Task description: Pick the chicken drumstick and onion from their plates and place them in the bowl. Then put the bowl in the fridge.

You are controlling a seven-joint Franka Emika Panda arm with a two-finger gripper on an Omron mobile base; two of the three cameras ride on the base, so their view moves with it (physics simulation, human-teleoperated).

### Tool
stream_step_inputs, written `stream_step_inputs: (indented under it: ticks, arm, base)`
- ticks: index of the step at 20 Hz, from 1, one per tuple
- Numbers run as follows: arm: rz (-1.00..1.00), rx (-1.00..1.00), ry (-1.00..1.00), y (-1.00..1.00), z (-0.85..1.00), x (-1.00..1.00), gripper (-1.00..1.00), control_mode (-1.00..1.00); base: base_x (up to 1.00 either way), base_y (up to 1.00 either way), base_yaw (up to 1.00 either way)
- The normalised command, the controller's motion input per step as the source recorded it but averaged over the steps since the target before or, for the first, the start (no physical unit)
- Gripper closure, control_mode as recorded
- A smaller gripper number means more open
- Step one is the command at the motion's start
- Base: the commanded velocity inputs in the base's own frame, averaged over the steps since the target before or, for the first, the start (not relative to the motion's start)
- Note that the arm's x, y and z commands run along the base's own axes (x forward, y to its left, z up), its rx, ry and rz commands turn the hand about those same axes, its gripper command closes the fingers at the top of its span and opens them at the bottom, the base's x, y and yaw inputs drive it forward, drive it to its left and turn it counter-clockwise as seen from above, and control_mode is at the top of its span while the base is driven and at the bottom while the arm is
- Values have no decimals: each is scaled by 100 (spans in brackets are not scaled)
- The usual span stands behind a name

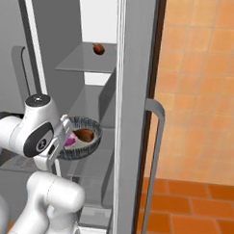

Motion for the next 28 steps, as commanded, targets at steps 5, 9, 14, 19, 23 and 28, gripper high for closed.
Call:
stream_step_inputs:
  ticks: [5, 9, 14, 19, 23, 28]
  arm:
    - [0, 0, 0, 0, 0, 0, 100, 100]
    - [4, 0, 0, -8, 0, 12, 100, -100]
    - [17, 0, -7, -3, 0, 52, 100, -100]
    - [5, 0, -20, -13, -3, 56, 100, -100]
    - [0, 0, -11, -24, -9, 81, 100, -100]
    - [4, 1, 0, -12, -3, 99, 100, -100]
  base:
    - [11, -16, 0]
    - [7, -5, 1]
    - [0, 0, 0]
    - [0, 0, 0]
    - [0, 0, 0]
    - [0, 0, 0]
